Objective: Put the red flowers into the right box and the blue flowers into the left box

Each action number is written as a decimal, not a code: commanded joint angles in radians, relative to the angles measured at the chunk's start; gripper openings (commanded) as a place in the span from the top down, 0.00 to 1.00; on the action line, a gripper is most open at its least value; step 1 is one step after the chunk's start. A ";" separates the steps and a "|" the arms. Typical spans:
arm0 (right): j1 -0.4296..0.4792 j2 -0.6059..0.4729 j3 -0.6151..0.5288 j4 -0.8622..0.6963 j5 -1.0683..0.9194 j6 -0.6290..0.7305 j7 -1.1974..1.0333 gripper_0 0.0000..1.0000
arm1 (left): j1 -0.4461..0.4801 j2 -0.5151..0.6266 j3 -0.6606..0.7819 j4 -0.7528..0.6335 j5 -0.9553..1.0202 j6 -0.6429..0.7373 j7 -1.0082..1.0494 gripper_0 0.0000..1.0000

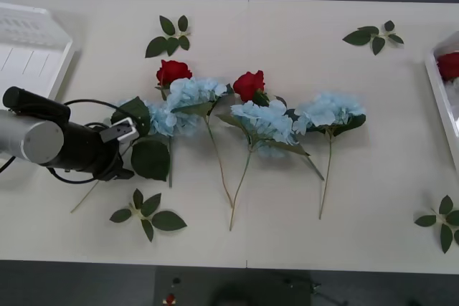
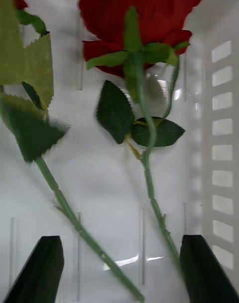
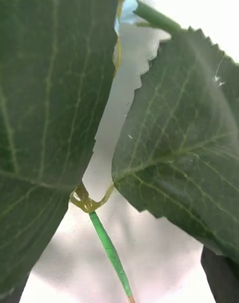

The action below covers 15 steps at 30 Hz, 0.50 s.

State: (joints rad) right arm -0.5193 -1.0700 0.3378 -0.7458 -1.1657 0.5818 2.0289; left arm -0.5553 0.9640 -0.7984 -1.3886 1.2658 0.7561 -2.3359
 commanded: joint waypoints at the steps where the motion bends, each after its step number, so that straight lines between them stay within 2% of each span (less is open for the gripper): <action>1: -0.010 -0.044 -0.010 -0.147 -0.111 0.147 -0.029 0.15 | -0.012 -0.051 0.016 0.005 -0.068 0.003 0.049 0.50; 3: -0.010 -0.064 -0.010 -0.241 -0.149 0.239 -0.067 0.15 | -0.015 -0.059 0.016 0.007 -0.092 0.002 0.067 0.99; 10: -0.007 -0.097 0.001 -0.581 -0.183 0.501 -0.398 0.15 | -0.028 -0.059 0.018 -0.009 -0.128 -0.027 0.144 1.00; 15: -0.007 -0.122 0.060 -0.764 -0.123 0.563 -0.615 0.15 | -0.028 -0.030 0.067 -0.018 -0.128 -0.029 0.145 1.00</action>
State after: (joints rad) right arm -0.5185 -1.1400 0.3538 -1.4365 -1.3276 1.1295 1.5019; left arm -0.5607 0.9115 -0.7657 -1.3859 1.1410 0.7315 -2.2030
